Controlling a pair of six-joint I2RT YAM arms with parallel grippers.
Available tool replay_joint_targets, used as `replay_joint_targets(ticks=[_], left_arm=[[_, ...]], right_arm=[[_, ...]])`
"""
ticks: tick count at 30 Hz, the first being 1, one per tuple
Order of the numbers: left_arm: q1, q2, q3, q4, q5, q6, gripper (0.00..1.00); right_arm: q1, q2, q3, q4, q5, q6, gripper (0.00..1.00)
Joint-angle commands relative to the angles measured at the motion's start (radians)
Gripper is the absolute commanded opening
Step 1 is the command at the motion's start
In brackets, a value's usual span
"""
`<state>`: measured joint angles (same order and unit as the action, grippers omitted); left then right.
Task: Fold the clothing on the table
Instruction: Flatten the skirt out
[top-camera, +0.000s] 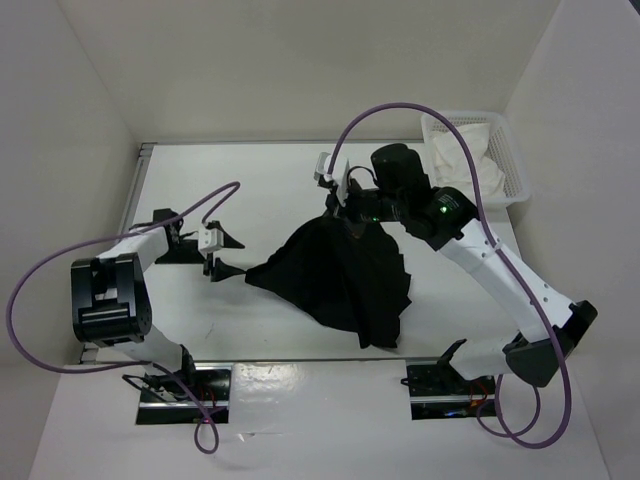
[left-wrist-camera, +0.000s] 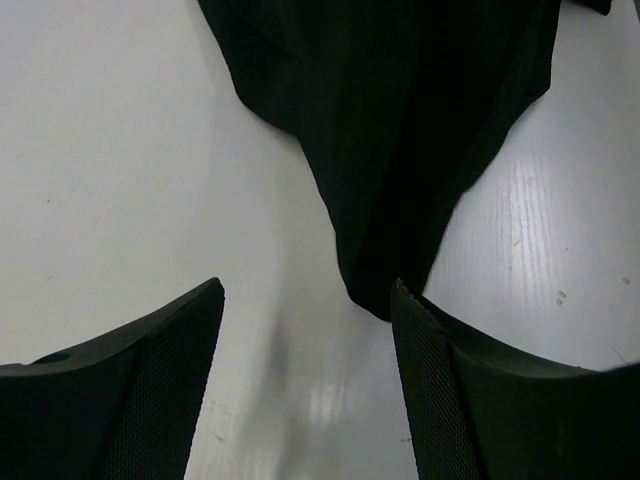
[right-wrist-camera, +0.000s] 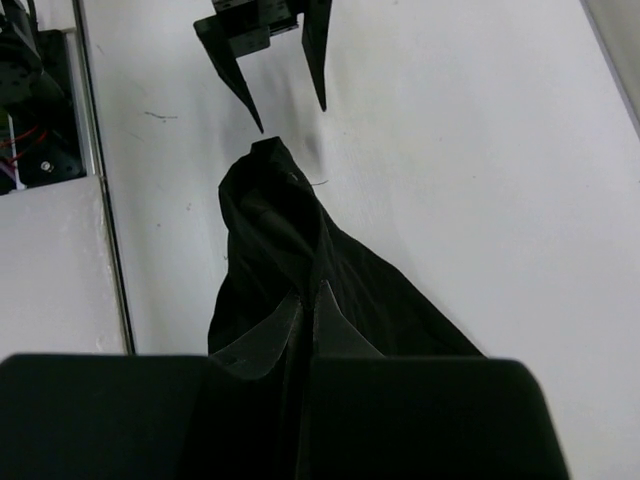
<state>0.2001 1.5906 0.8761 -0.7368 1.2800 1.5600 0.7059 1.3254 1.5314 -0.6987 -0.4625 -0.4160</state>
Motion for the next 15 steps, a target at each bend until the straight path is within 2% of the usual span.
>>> replay_joint_targets(ticks=[1, 8, 15], left_arm=[[-0.037, -0.031, 0.026, 0.024, 0.015, -0.044, 0.74], [-0.125, -0.072, 0.044, 0.033, -0.036, -0.100, 0.74], [-0.223, -0.081, 0.067, -0.105, -0.100, -0.066, 0.74]], right_arm=[[-0.005, 0.005, 0.050, 0.010, -0.045, 0.008, 0.00], [-0.005, 0.005, 0.068, 0.010, -0.024, 0.017, 0.00], [-0.005, -0.005, 0.069, 0.019, 0.007, 0.017, 0.00]])
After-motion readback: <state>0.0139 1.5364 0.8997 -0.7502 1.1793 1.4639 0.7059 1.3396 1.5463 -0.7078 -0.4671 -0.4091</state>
